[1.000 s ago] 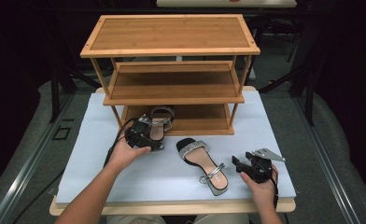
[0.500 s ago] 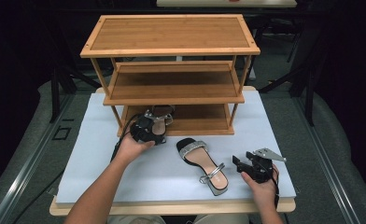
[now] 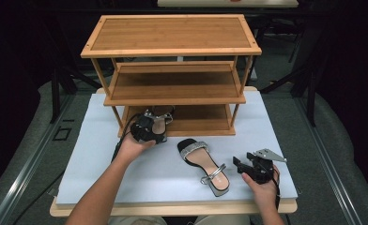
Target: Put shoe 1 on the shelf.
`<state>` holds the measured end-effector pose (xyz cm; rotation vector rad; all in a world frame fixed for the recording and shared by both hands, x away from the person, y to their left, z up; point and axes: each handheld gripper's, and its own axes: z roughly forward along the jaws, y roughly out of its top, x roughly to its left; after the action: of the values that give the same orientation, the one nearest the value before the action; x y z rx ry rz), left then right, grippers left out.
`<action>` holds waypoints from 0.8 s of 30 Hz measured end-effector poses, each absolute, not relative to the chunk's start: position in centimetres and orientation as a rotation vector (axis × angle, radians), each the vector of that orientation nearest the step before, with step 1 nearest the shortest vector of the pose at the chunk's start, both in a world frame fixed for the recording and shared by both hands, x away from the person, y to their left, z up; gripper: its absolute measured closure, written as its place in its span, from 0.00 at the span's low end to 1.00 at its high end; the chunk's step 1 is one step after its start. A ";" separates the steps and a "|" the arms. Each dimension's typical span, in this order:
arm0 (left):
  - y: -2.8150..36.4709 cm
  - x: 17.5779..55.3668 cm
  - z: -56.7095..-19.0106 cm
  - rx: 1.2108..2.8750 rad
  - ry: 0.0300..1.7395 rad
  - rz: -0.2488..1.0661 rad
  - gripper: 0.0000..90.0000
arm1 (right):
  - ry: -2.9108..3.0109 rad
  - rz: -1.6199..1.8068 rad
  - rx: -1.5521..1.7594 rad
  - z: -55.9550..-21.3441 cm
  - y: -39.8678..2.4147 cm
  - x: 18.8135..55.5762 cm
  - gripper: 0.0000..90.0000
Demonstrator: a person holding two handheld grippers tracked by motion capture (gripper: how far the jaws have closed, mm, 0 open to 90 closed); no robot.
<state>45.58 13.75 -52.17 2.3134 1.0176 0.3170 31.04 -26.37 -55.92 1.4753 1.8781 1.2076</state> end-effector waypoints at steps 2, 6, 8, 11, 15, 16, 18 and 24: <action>13.9 45.2 -52.0 2.299 1.036 0.300 0.39 | 1.883 1.193 1.483 -55.8 -26.4 31.0 0.39; 14.9 43.6 -51.7 2.268 1.072 0.287 0.36 | 1.890 1.181 1.479 -55.8 -26.4 31.0 0.39; 15.5 42.7 -51.6 2.253 1.094 0.283 0.37 | 1.890 1.185 1.473 -55.8 -26.5 31.0 0.39; 17.0 40.9 -51.4 2.193 1.120 0.247 0.39 | 1.900 1.181 1.477 -55.6 -26.5 31.0 0.38; 18.9 38.3 -51.3 2.150 1.114 0.185 0.41 | 1.936 1.165 1.463 -55.0 -26.2 31.0 0.38; 19.3 37.7 -51.3 2.143 1.110 0.188 0.41 | 1.963 1.165 1.458 -54.7 -26.0 31.1 0.38; 20.4 36.5 -51.2 2.121 1.108 0.193 0.41 | 2.001 1.143 1.453 -54.4 -25.8 31.2 0.39; 23.0 33.8 -51.3 2.037 1.122 0.211 0.42 | 2.178 1.041 1.393 -51.5 -23.8 32.1 0.41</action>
<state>33.76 23.03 -51.27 2.0373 1.1216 0.2107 32.05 -23.75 -51.50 1.3932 2.1783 1.0408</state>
